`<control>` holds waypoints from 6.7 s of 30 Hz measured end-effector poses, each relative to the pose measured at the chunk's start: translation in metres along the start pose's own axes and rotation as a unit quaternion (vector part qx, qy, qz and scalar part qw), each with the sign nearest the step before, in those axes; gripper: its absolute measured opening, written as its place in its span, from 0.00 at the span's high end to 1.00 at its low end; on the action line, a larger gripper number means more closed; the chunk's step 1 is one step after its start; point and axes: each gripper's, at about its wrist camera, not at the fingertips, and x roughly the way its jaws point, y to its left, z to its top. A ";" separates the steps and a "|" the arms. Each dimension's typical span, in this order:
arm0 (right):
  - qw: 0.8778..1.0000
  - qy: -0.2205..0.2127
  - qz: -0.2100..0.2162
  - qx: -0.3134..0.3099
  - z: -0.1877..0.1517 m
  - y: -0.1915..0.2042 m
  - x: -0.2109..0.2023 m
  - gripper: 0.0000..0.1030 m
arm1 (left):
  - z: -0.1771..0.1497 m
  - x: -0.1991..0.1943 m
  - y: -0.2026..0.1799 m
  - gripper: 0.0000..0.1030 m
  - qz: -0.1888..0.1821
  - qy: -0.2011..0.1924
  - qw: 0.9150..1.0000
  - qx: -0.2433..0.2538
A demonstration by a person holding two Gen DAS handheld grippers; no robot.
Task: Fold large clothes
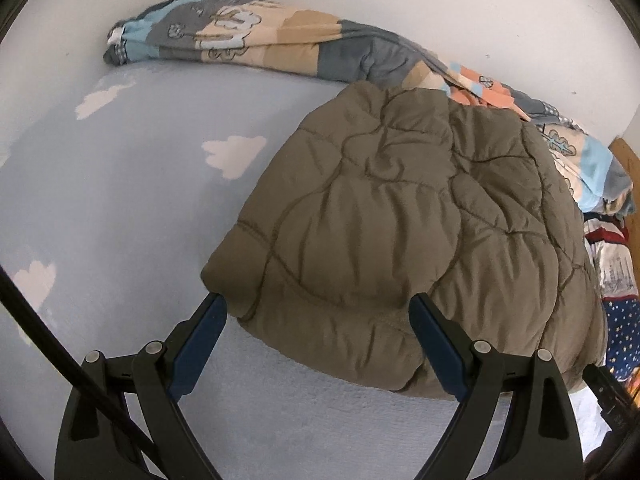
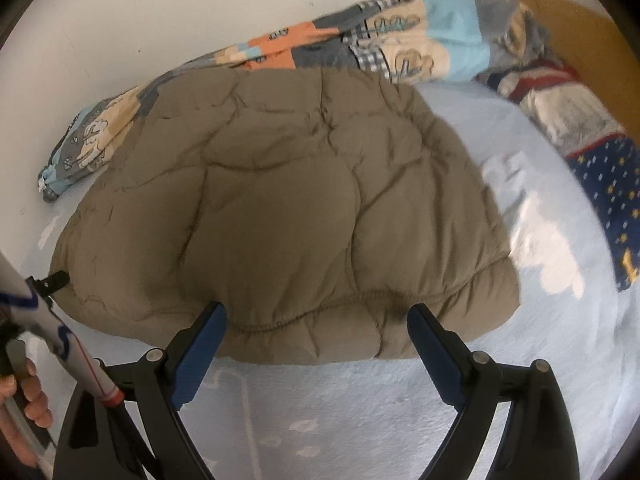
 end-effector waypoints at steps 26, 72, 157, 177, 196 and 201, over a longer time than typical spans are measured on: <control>0.990 -0.071 -0.070 -0.098 -0.001 0.035 -0.022 0.08 | -0.007 -0.013 -0.038 0.11 0.025 -0.050 0.994 0.098; 0.998 -0.029 -0.044 -0.046 -0.002 0.016 0.001 0.08 | -0.021 -0.042 -0.071 0.11 0.095 -0.153 0.961 0.208; 0.991 -0.033 -0.050 0.122 0.018 -0.071 0.016 0.51 | 0.026 0.009 -0.006 0.52 -0.051 -0.056 0.997 0.002; 0.993 -0.093 -0.045 0.049 -0.012 -0.041 -0.121 0.57 | -0.027 -0.120 0.018 0.52 -0.081 -0.079 0.994 -0.011; 0.956 0.045 0.101 0.271 -0.164 -0.124 -0.108 0.38 | -0.147 -0.111 0.144 0.43 -0.192 0.078 0.940 -0.271; 0.925 0.039 0.129 0.355 -0.184 -0.156 -0.130 0.31 | -0.150 -0.130 0.160 0.43 -0.207 0.058 0.928 -0.304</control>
